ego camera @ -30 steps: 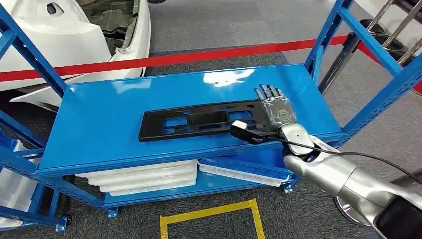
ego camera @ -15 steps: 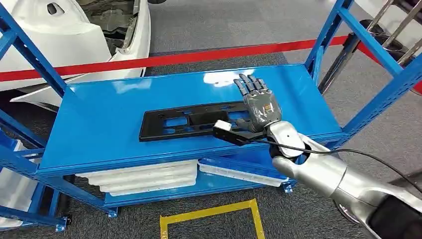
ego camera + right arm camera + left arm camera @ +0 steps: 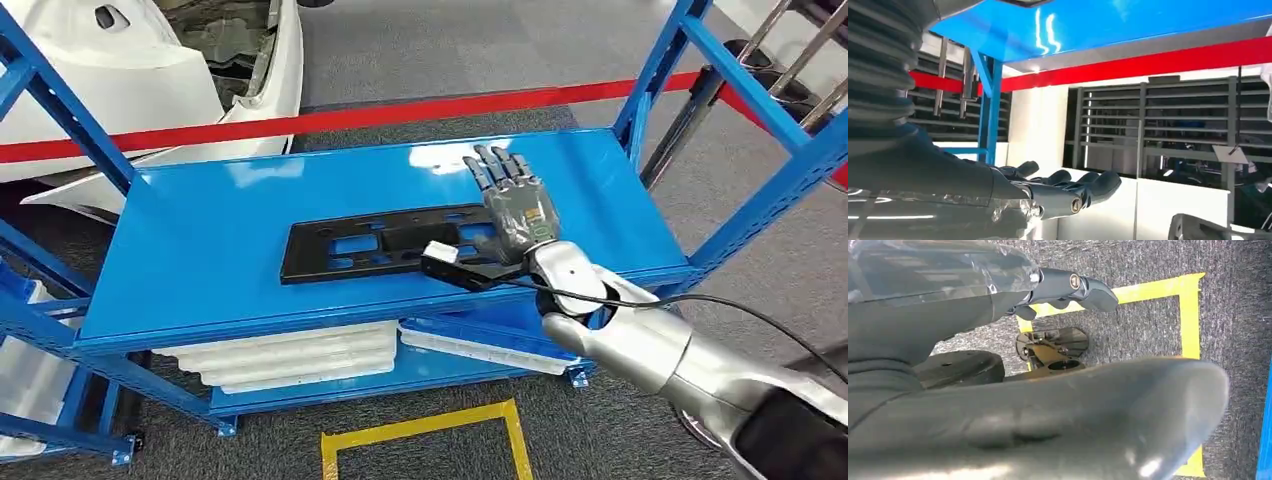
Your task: Take the parts from the cabinet and place them on the table.
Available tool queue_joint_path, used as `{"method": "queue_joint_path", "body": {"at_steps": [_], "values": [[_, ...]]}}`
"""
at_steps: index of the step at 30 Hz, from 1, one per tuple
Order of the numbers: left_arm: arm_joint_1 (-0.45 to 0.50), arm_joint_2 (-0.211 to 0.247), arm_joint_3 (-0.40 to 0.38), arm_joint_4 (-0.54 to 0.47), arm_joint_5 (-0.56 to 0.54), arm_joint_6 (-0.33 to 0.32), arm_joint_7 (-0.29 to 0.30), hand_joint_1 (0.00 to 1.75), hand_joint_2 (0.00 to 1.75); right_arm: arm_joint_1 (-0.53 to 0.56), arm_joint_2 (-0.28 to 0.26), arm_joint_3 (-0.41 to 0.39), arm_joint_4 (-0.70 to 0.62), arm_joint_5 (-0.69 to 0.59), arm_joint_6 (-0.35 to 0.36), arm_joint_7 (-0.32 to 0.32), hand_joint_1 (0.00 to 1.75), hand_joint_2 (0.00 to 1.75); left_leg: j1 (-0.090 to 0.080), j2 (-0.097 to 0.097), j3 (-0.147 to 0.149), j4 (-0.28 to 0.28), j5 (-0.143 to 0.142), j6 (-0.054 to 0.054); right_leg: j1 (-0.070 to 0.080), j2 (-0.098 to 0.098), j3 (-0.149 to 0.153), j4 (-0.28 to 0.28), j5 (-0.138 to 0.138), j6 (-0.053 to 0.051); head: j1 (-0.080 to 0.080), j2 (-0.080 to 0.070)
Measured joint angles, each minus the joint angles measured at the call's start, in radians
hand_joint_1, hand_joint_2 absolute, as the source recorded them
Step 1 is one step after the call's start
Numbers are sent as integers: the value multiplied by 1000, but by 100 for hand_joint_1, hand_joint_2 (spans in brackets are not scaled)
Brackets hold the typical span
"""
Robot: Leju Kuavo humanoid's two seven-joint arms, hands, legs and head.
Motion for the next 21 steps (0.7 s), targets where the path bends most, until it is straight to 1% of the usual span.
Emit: {"method": "queue_joint_path", "body": {"at_steps": [1,2,3,4,6,7,8,9,10,11,12,13,14,15,16,17,18,19,20,21], "values": [[-1,0,0,0,0,0,-1,0,0,-1,0,0,0,0,0,0,0,175,0,0,2,-7,2,5,0,0,3,-5,1,4,-1,0],[0,-1,0,0,0,0,-1,0,0,-2,0,0,0,0,0,0,0,175,15,2,29,-33,12,15,6,0,8,-3,-8,8,-1,0],[-1,-2,0,0,0,0,-2,0,0,-4,0,0,0,0,0,1,0,175,15,4,38,-45,15,18,4,-1,3,15,-14,10,2,0],[-2,-2,0,0,0,-1,-2,0,0,-9,0,1,0,1,0,1,0,175,16,5,45,-54,18,24,1,0,-26,68,-38,12,11,0],[-2,-2,0,0,-1,-3,-2,0,0,-7,0,3,1,0,5,3,0,175,16,5,47,-57,16,24,-2,0,-120,223,-93,19,15,0],[-1,-2,0,0,-1,-3,-2,0,0,-3,0,4,2,0,8,3,0,175,18,5,48,-56,14,23,-5,0,-163,283,-100,23,19,0],[0,-2,0,0,-1,-3,-2,0,0,0,0,5,2,0,10,5,0,175,19,4,50,-55,10,20,-10,0,-183,293,-78,27,22,0],[1,-2,0,0,-2,-3,-2,0,0,1,0,6,2,0,11,6,0,175,22,2,55,-52,4,16,-14,0,-178,258,-36,29,24,0],[1,-2,0,0,-2,-3,-2,0,0,0,0,6,2,0,11,7,0,175,27,0,61,-47,-5,9,-18,-1,-154,184,23,33,26,0],[0,-2,0,0,-3,-5,-2,0,0,0,0,6,2,0,11,8,0,175,31,-2,67,-41,-14,1,-21,-2,-127,108,74,37,28,0],[1,-2,0,0,-3,-6,-2,0,0,3,0,7,3,0,11,8,0,175,33,-2,69,-34,-27,-10,-23,-1,-106,57,87,47,32,0],[-2,-2,0,0,-3,-6,-2,0,0,1,0,10,5,0,12,8,0,175,26,-3,66,-24,-32,-19,-12,2,-106,50,83,45,38,0],[-1,-2,0,0,-3,-6,-2,0,0,3,0,10,6,-1,13,9,0,175,24,-3,60,-23,-33,-22,-16,2,-99,36,62,26,40,0],[1,-2,0,0,-3,-6,-1,0,0,8,0,10,6,-1,13,10,0,175,25,-3,60,-24,-32,-25,-13,3,-103,39,61,18,29,0],[1,-2,0,0,-3,-6,0,0,0,9,0,10,6,0,13,10,0,175,27,-2,63,-27,-31,-27,-11,4,-103,41,57,11,26,0],[0,-2,0,0,-3,-7,0,0,0,7,0,10,6,0,13,11,0,175,27,-2,65,-23,-38,-33,-15,4,-98,38,55,6,26,0],[-2,-2,0,0,-3,-7,0,0,0,6,0,10,5,0,13,11,0,175,27,0,63,-4,-50,-38,-17,3,-91,36,53,1,23,0],[-4,-2,0,0,-4,-7,0,0,0,3,0,10,5,0,14,11,0,175,27,0,39,44,-68,-39,-17,1,-85,35,48,-5,11,0],[-5,-2,0,0,-4,-7,0,0,0,3,0,10,5,0,17,11,0,175,26,0,-5,122,-97,-40,-15,-1,-81,35,44,-11,-1,0],[-3,-2,0,0,-4,-7,0,0,0,4,0,10,6,0,20,11,0,175,25,1,-57,208,-124,-40,-12,-2,-77,35,38,-18,-7,0]]}}
